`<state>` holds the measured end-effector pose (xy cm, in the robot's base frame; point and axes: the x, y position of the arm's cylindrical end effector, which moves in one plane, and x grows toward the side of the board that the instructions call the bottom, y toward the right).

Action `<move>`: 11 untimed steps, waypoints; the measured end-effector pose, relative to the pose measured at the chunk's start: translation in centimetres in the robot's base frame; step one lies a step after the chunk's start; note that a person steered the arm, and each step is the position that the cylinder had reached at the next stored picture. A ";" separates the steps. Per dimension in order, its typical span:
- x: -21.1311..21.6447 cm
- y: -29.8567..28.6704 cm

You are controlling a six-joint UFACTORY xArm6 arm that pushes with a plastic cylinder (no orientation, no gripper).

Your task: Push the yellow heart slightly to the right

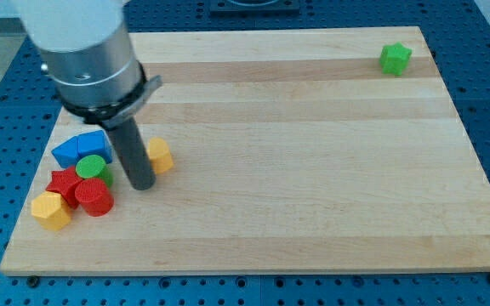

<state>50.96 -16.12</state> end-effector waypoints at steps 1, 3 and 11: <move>0.2 -1.1; -6.5 1.4; -5.5 -3.0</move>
